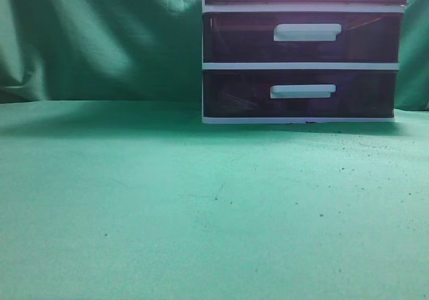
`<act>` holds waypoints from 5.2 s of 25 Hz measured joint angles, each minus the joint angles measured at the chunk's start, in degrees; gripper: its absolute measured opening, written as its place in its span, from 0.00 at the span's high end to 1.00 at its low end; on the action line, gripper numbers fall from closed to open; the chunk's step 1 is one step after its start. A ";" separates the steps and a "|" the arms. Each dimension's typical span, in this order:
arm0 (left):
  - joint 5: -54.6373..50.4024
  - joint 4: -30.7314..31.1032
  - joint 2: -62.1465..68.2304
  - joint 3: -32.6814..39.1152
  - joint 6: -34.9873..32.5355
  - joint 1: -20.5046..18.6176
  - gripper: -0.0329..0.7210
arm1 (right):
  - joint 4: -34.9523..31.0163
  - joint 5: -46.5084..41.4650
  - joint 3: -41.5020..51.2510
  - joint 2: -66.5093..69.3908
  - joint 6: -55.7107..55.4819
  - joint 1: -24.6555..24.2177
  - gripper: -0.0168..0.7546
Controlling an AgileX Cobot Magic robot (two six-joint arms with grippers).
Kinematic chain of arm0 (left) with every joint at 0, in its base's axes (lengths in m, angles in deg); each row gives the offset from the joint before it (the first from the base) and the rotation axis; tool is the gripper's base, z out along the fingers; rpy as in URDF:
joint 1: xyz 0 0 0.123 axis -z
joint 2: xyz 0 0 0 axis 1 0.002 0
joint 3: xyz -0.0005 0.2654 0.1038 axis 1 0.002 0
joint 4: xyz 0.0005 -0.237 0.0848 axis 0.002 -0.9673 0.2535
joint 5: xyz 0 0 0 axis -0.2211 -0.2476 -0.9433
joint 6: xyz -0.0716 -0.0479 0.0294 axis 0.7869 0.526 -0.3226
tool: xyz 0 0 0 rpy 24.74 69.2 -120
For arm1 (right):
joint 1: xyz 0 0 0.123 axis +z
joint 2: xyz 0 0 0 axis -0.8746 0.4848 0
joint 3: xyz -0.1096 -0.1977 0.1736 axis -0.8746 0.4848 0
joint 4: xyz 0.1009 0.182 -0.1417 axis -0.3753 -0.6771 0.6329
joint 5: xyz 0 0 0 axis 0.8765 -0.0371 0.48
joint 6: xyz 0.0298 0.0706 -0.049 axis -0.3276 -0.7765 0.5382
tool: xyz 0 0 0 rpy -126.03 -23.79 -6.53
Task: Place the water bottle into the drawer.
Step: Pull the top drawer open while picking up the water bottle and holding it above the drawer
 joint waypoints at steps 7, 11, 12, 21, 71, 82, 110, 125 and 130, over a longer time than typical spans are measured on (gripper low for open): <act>-7.13 0.65 17.67 -9.33 -1.38 0.00 0.96 | 0.00 0.00 0.00 0.00 0.00 0.00 0.92; -8.24 1.73 27.57 -13.17 -11.20 0.00 0.89 | 0.00 0.00 0.00 0.00 0.00 0.00 0.92; -8.87 1.71 30.53 -14.80 -13.20 0.00 0.89 | 0.00 0.00 0.00 0.00 0.00 0.00 0.92; -10.00 1.59 53.30 -24.95 -15.42 0.00 0.11 | 0.00 0.00 0.00 0.00 0.00 0.00 0.92; -38.39 4.57 55.21 -53.17 -21.03 16.43 0.57 | 1.00 11.61 -29.25 24.91 2.30 0.00 0.92; -41.65 4.47 55.21 -53.17 -21.05 16.51 0.57 | 20.14 32.89 -47.51 63.83 36.25 7.16 0.73; -43.55 6.05 56.01 -52.65 -21.15 16.51 0.57 | 22.76 47.48 -72.91 105.30 62.29 7.58 0.82; -43.81 7.17 56.06 -52.65 -21.15 16.51 0.57 | 22.56 47.76 -67.00 100.65 66.87 7.67 0.85; -43.81 7.27 56.06 -52.65 -21.15 16.51 0.57 | 23.18 47.64 -56.83 91.84 66.39 7.70 0.85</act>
